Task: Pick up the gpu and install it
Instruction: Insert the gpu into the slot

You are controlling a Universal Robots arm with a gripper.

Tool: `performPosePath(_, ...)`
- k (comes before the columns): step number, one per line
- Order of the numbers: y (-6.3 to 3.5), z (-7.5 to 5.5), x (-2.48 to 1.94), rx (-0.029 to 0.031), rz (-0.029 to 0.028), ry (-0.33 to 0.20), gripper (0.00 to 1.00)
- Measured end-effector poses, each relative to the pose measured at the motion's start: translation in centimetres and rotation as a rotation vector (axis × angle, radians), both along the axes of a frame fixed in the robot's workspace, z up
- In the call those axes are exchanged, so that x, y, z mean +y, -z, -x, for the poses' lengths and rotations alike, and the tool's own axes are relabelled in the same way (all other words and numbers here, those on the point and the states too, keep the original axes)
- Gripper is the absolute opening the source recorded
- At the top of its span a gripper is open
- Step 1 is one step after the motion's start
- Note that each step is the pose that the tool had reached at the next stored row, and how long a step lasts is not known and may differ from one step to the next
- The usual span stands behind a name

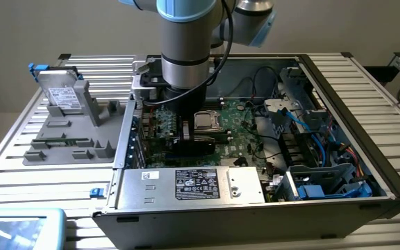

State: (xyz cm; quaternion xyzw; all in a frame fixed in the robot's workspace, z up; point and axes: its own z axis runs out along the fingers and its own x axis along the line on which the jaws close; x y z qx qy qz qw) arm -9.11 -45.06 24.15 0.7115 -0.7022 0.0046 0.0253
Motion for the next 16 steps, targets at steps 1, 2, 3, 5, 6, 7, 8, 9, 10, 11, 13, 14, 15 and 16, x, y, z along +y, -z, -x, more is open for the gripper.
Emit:
performPosePath(1, -0.01, 0.0, 0.01, -0.0018, -0.0002, 0.000, 0.42)
performPosePath(2, -0.06, 0.0, 0.02, -0.0042, -0.0001, 0.000, 0.42)
performPosePath(3, -0.25, 0.0, 0.03, -0.0054, 0.0001, 0.000, 0.48)
performPosePath(5, -1.11, 0.0, 0.04, -0.0053, 0.0022, 0.000, 0.48)
performPosePath(6, -1.55, 0.0, 0.04, -0.0054, 0.0026, 0.000, 0.48)
performPosePath(7, -2.01, 0.0, 0.05, -0.0054, 0.0031, 0.001, 0.48)
performPosePath(8, -2.46, 0.0, 0.05, -0.0055, 0.0033, 0.001, 0.48)
performPosePath(9, -2.91, 0.0, 0.05, -0.0054, 0.0035, 0.000, 0.48)
performPosePath(10, -3.36, 0.0, 0.05, -0.0054, 0.0038, 0.001, 0.48)
performPosePath(11, -3.83, 0.0, 0.05, -0.0054, 0.0039, 0.001, 0.48)
performPosePath(13, -4.73, 0.0, 0.05, -0.0054, 0.0042, 0.001, 0.48)
performPosePath(14, -5.19, 0.0, 0.05, -0.0055, 0.0043, 0.001, 0.48)
performPosePath(15, -5.62, 0.0, 0.05, -0.0055, 0.0043, 0.001, 0.48)
performPosePath(16, -5.99, 0.0, 0.06, -0.0054, 0.0043, 0.002, 0.48)
